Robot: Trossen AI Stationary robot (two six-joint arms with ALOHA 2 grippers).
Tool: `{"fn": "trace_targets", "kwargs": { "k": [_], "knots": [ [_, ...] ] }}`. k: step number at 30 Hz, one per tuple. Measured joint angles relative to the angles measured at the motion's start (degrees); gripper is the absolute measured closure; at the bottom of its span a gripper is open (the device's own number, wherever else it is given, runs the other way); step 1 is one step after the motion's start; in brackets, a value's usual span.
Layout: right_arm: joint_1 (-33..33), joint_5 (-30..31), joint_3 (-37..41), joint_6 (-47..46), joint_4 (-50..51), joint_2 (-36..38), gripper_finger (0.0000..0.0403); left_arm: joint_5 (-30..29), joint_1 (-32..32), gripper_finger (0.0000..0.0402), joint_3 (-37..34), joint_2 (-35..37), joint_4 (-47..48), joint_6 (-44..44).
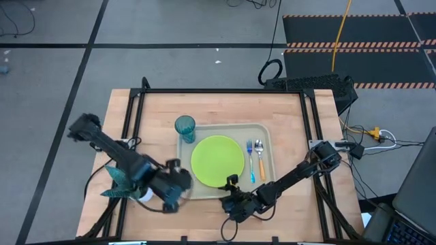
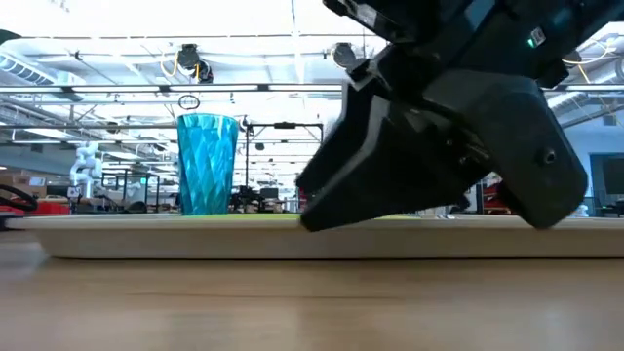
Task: Pick and place plate/cup/fork/spoon on tray
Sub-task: Adjust the gray serving tray
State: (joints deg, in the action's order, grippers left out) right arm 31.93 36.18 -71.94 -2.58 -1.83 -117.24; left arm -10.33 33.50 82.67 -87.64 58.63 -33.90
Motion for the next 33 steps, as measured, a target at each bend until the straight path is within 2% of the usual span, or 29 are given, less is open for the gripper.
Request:
{"fn": "trace_targets", "kwargs": {
  "k": [8, 13, 18, 23, 33],
  "knots": [
    [4.04, 4.5, 0.02, 0.27, 3.15, 5.31, 0.0184, 12.22, 1.7, 0.036, 2.04, -14.59, 0.5, -5.56],
    [7.39, 4.73, 0.0, 0.17, 2.35, 9.31, 0.0184, 10.0, 1.9, 0.036, 2.04, -18.32, -0.27, -8.27],
    [9.65, 4.69, 0.01, 0.46, 2.51, 10.16, 0.0184, 8.14, 0.93, 0.036, 2.04, -20.24, -3.1, -8.26],
    [10.14, 7.4, 0.02, 0.97, 3.13, 10.26, 0.0184, 10.41, 0.51, 0.036, 2.1, -23.15, -6.01, -8.03],
    [10.2, 7.4, 0.02, -0.84, 3.46, 10.26, 0.0184, 10.67, 1.05, 0.036, 1.99, -27.53, -5.47, -9.12]
  ]
}}
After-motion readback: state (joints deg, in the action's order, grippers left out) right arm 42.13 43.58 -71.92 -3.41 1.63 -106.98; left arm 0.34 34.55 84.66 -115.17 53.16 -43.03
